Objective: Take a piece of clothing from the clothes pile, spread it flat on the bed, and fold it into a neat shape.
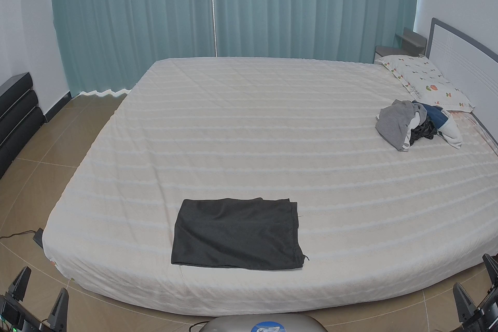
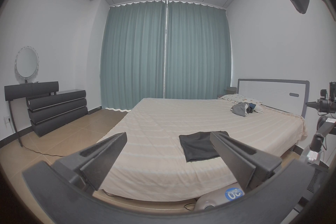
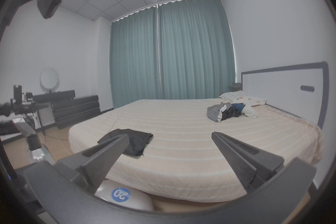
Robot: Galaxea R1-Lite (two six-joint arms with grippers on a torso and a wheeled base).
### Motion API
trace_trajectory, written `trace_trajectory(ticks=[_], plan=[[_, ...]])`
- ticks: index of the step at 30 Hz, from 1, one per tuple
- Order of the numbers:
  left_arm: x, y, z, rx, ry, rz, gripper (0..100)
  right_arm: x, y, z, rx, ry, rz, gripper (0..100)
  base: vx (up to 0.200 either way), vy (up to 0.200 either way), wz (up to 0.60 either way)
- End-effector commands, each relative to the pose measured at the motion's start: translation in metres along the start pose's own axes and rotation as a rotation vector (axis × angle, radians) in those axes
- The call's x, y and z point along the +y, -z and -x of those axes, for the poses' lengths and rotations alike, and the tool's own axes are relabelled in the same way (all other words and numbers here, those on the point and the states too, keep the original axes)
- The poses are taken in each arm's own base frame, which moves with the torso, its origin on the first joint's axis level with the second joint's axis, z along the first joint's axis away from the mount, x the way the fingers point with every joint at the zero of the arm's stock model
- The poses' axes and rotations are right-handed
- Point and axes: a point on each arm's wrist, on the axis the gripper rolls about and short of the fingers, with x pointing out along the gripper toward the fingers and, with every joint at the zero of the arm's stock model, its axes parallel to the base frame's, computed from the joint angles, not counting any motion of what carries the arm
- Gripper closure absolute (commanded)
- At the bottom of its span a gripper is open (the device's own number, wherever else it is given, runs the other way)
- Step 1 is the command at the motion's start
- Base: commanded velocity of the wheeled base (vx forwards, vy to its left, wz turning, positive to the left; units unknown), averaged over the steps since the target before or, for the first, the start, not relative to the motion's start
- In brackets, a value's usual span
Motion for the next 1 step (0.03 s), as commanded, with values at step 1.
trace_trajectory(ticks=[1], plan=[[0.0002,0.0040,-0.0018,0.021,0.003,-0.008,0,0.0008,-0.0004,0.0012,-0.011,-0.031,-0.075,0,0.000,0.000,0.00]])
